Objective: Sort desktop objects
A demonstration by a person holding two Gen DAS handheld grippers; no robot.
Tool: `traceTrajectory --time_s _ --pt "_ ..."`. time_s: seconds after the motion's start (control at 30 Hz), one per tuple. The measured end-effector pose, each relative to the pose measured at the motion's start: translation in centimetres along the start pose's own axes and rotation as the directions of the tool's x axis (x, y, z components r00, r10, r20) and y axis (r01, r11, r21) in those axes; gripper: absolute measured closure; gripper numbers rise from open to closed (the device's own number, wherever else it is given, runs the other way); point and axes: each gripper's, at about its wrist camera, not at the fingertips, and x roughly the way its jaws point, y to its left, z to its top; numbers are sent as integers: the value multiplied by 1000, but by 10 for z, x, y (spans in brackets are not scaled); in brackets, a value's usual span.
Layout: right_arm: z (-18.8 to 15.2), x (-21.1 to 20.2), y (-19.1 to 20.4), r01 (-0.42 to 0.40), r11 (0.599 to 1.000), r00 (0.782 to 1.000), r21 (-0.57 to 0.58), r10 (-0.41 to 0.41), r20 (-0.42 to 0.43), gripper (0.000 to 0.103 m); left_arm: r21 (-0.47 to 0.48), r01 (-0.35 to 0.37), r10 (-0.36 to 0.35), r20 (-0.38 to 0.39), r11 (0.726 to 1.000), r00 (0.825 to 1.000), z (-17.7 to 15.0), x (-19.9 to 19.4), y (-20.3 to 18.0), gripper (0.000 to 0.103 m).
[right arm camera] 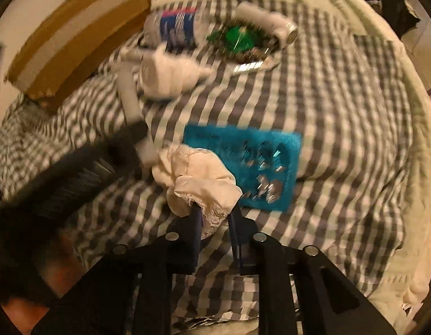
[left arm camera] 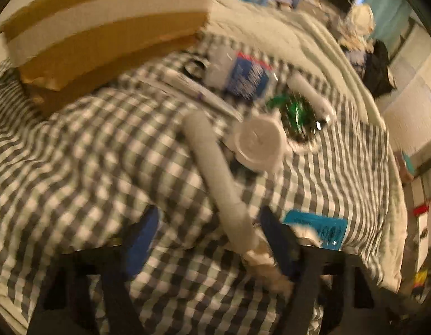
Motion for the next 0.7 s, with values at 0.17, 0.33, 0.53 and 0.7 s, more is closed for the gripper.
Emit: traceTrajectory --time_s 0.17,0.33,0.53,0.7 --pt "10 -32 -6 64 998 995 -21 -63 72 87 -2 13 -13 -63 1000 998 -3 14 -6 83" --pt "28 -61 -7 52 999 990 10 -53 132 87 -49 82 -85 -67 995 994 5 -10 5 87" --pt "51 -97 4 -1 1000 981 30 -5 192 86 -9 152 -151 68 988 986 31 -86 17 88" --pt "82 -138 33 -23 1000 969 -13 25 246 86 8 192 -190 174 981 966 71 -159 33 88"
